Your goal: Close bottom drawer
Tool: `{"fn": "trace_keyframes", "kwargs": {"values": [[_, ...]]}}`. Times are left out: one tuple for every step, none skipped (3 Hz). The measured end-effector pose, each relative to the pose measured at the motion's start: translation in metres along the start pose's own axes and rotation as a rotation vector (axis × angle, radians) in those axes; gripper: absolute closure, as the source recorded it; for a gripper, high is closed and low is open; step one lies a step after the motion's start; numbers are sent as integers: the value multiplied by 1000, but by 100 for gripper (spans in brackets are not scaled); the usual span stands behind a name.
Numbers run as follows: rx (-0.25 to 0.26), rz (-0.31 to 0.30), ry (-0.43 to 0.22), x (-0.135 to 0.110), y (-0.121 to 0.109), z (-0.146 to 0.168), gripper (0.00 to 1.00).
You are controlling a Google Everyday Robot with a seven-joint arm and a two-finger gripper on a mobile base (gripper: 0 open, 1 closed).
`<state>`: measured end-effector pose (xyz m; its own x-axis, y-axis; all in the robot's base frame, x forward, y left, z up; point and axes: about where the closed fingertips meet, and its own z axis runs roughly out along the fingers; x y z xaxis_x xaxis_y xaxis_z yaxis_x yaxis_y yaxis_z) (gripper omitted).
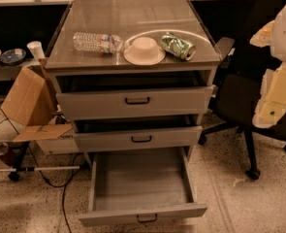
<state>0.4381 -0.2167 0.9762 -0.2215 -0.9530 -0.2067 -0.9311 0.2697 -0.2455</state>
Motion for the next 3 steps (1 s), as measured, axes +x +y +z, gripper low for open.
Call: {"fn": "trace_keyframes", "kwargs": {"values": [[0, 0, 0, 0, 0, 0, 0], [-25, -27, -44, -5, 8, 40, 0], [-82, -3, -103, 1, 33, 116, 0]]}}
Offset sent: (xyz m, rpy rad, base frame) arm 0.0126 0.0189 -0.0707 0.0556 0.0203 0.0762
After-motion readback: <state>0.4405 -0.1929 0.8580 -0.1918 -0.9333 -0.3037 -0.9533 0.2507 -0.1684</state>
